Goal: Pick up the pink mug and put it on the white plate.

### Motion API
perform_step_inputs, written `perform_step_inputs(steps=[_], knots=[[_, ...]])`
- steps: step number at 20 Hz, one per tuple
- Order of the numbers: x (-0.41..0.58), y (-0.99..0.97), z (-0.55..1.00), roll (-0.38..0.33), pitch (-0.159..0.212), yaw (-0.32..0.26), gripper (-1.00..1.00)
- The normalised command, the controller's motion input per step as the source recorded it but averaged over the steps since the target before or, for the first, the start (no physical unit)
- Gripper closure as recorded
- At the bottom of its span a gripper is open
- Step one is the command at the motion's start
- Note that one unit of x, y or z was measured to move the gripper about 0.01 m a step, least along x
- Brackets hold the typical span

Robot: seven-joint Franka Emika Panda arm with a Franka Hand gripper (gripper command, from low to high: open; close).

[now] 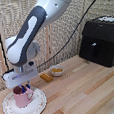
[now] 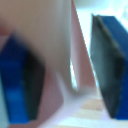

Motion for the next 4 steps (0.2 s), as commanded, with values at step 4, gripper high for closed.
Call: perform_step_inputs(steps=[4], knots=[[0.179, -0.15, 0.61, 0.019, 0.012, 0.027, -1.00]])
